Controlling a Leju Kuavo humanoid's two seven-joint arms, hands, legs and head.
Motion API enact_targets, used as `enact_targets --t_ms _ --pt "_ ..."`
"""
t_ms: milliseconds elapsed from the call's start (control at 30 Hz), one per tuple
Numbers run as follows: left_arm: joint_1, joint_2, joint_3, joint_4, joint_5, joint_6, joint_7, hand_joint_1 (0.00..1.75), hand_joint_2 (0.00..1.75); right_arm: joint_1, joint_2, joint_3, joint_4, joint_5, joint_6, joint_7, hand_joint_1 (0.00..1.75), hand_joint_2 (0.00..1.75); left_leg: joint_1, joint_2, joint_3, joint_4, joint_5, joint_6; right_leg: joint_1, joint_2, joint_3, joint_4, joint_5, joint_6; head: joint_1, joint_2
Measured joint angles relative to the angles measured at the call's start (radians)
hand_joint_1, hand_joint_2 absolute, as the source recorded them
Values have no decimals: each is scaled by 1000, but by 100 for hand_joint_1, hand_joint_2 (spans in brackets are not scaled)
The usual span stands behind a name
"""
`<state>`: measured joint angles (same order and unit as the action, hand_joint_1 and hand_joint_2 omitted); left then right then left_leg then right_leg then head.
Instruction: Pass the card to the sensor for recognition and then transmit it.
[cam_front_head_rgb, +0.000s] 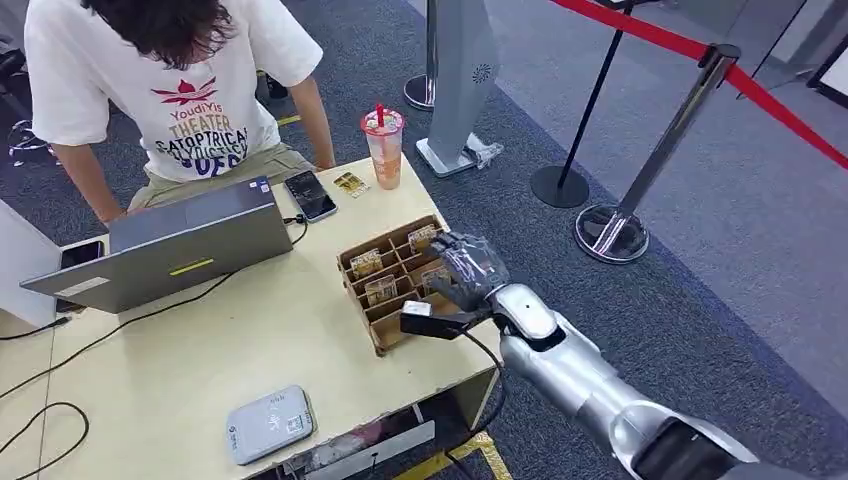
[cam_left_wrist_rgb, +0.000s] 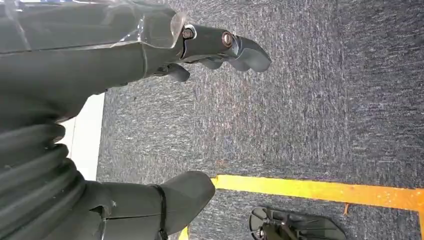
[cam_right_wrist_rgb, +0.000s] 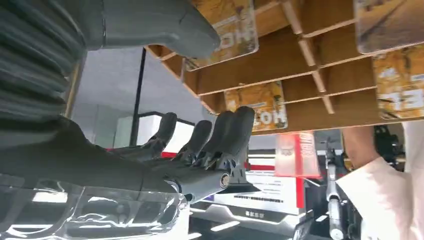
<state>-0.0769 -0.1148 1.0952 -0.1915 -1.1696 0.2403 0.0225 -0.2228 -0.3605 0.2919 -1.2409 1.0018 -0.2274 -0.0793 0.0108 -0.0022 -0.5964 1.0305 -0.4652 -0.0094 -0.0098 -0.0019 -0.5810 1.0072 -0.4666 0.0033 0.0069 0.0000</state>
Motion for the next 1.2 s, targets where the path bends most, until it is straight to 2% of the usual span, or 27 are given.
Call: enact_targets --t_ms 100,733,833,1200 --pt "0 0 0 0 0 0 0 0 175 1 -2 -2 0 0 1 3 82 175 0 0 0 0 0 0 0 0 0 0 0 0 0 0" --pt "0 0 0 0 3 -1 0 0 175 -1 -5 -2 2 0 12 5 77 175 0 0 0 0 0 0 0 0 0 0 0 0 0 0" --pt "0 0 0 0 4 -1 0 0 175 -4 -5 -2 7 1 20 5 84 175 0 0 0 0 0 0 0 0 0 0 0 0 0 0" --pt "0 0 2 0 12 2 3 0 175 -31 -5 6 38 0 40 1 80 175 0 0 0 0 0 0 0 0 0 0 0 0 0 0"
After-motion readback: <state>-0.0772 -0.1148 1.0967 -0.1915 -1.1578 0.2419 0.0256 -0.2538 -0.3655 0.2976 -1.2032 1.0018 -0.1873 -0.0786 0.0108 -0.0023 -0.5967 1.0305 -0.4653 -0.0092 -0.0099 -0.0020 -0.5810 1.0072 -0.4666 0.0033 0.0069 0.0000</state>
